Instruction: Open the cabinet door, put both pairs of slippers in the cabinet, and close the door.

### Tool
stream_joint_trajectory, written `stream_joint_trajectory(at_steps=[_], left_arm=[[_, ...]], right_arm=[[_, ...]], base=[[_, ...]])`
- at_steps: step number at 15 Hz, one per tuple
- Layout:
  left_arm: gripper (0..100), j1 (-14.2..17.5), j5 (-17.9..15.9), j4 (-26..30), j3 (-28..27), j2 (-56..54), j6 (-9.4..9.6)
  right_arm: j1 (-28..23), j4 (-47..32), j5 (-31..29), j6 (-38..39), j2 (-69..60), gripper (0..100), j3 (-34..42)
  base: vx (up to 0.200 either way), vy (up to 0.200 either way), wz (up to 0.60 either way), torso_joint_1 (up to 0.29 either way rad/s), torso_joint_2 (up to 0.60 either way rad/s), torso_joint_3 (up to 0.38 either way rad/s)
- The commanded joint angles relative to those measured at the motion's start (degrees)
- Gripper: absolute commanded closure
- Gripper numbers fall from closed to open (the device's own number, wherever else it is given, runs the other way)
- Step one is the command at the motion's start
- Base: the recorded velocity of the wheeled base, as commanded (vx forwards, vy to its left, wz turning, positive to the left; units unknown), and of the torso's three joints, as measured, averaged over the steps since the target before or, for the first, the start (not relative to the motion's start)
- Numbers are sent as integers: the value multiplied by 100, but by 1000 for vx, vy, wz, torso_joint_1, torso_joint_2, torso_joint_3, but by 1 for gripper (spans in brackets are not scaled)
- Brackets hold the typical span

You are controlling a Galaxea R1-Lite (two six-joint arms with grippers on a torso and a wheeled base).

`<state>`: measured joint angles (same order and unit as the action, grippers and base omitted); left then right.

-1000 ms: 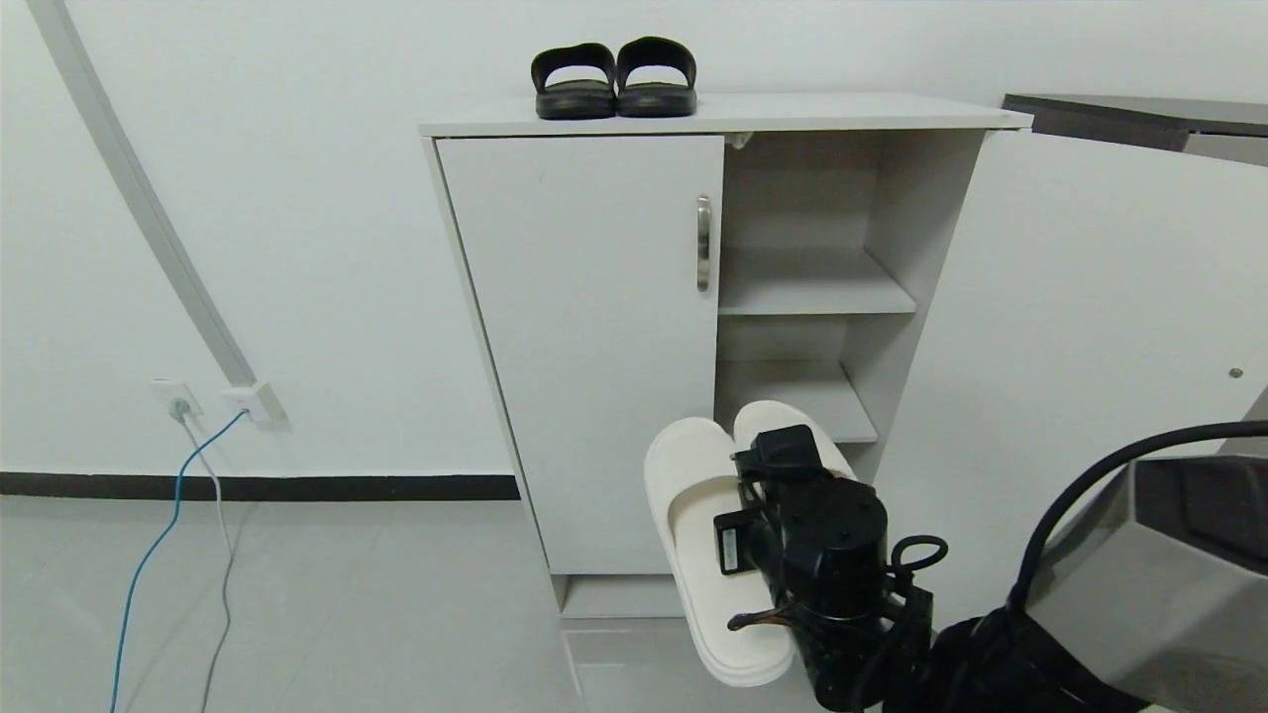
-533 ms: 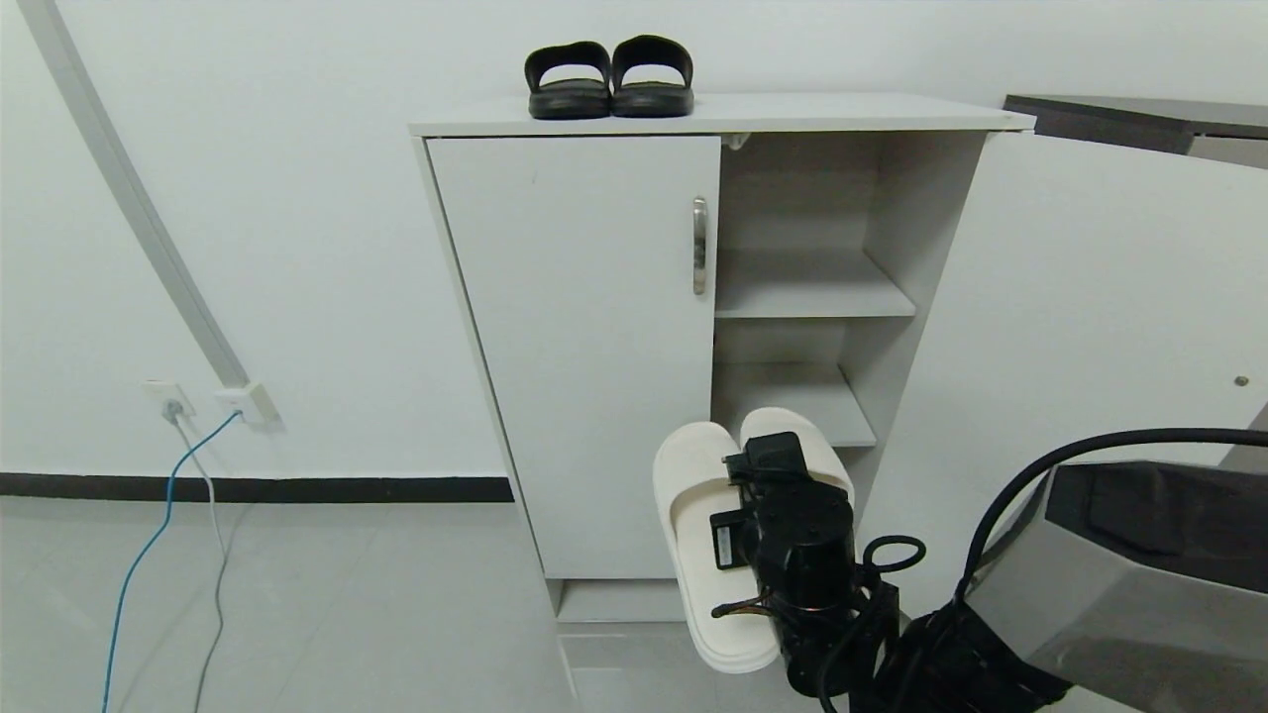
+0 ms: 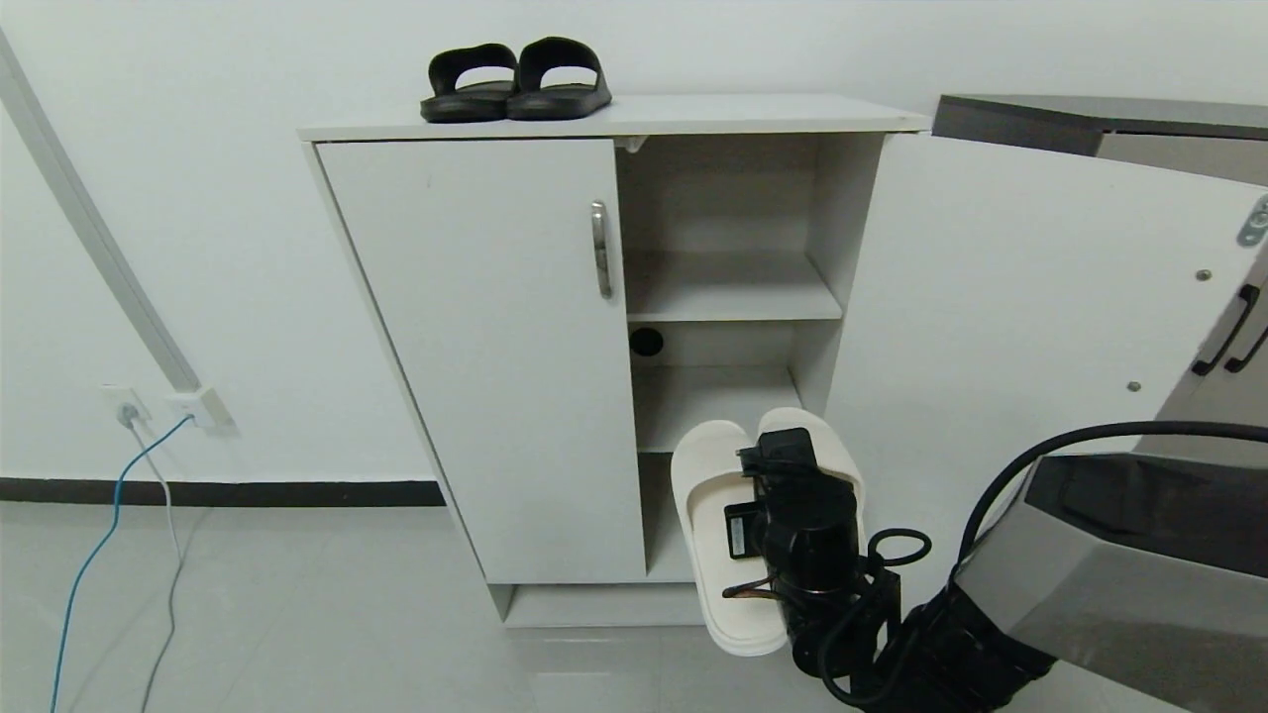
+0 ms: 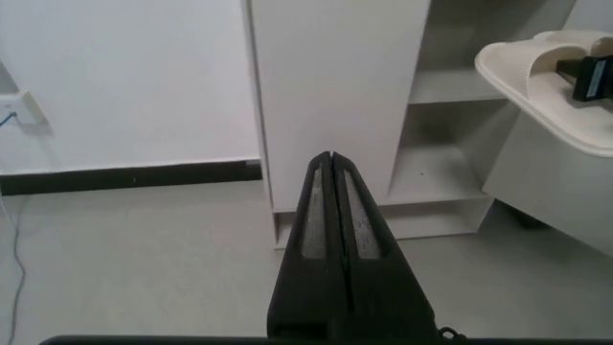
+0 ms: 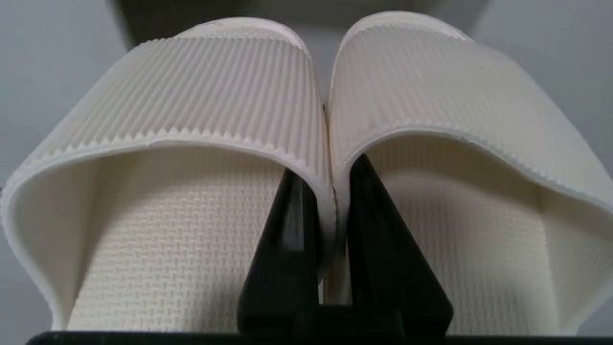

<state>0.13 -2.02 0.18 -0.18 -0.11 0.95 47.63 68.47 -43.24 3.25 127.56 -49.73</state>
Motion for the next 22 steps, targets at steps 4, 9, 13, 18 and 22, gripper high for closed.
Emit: stream_joint_trajectory(at_steps=[4, 9, 13, 18, 22], left_arm=[[100, 4, 0, -1, 1, 11, 2], [100, 4, 0, -1, 1, 11, 2], [100, 4, 0, -1, 1, 11, 2], [100, 4, 0, -1, 1, 20, 2], [100, 4, 0, -1, 1, 11, 10]], right_arm=[[80, 193, 220, 17, 339, 100, -213], [97, 166, 246, 149, 656, 100, -591], [106, -256, 237, 553, 717, 100, -872], [150, -792, 228, 940, 717, 100, -1074], [159, -792, 228, 940, 779, 100, -1066]], base=[[0, 0, 0, 0, 0, 0], [0, 0, 0, 0, 0, 0], [0, 0, 0, 0, 0, 0], [0, 0, 0, 0, 0, 0], [0, 0, 0, 0, 0, 0]])
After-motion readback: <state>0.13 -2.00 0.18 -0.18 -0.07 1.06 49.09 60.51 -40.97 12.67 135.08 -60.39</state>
